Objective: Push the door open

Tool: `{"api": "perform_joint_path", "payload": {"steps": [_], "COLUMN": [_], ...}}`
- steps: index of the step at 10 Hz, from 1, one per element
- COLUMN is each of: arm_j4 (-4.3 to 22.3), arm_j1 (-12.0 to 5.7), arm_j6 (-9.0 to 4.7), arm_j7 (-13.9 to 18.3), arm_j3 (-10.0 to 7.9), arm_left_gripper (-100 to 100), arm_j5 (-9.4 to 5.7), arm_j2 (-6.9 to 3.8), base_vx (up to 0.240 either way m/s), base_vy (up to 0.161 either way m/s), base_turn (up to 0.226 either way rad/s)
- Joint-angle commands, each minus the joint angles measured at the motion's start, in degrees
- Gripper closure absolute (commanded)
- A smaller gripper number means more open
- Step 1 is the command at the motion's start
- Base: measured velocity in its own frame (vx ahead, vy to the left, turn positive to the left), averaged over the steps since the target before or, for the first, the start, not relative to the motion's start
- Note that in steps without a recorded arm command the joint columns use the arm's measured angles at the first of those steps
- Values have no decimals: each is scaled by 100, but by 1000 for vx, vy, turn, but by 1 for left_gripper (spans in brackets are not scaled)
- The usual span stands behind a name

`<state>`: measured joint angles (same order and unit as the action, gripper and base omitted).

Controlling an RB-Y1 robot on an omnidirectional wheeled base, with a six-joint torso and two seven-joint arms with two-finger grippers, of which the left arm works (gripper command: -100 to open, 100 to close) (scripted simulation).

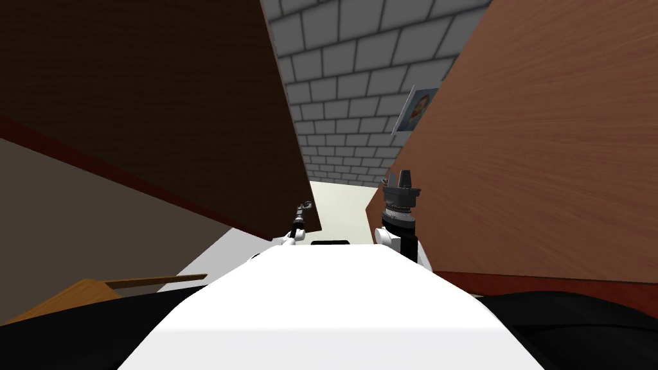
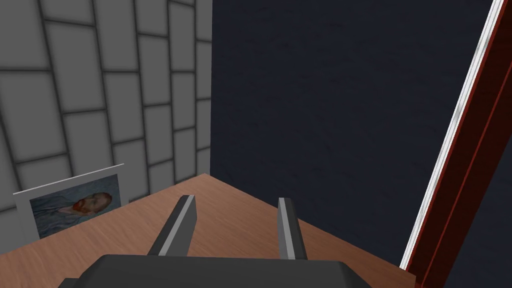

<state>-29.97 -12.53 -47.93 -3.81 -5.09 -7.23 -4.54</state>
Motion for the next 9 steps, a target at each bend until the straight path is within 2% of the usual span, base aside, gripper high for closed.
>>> {"api": "perform_joint_path", "payload": {"steps": [1,2,9], "arm_j4": [-279,-276,-266], "arm_j1": [109,112,120], "arm_j6": [137,136,132], "arm_j7": [-21,-64,-181], "arm_j3": [-25,-150,-489], "arm_left_gripper": [100,100,100], "arm_j5": [-7,-77,-268], "arm_j2": [-30,-18,101], "base_vx": [55,123,180], "base_vy": [-5,-60,-86], "base_turn": [-3,48,74]}}
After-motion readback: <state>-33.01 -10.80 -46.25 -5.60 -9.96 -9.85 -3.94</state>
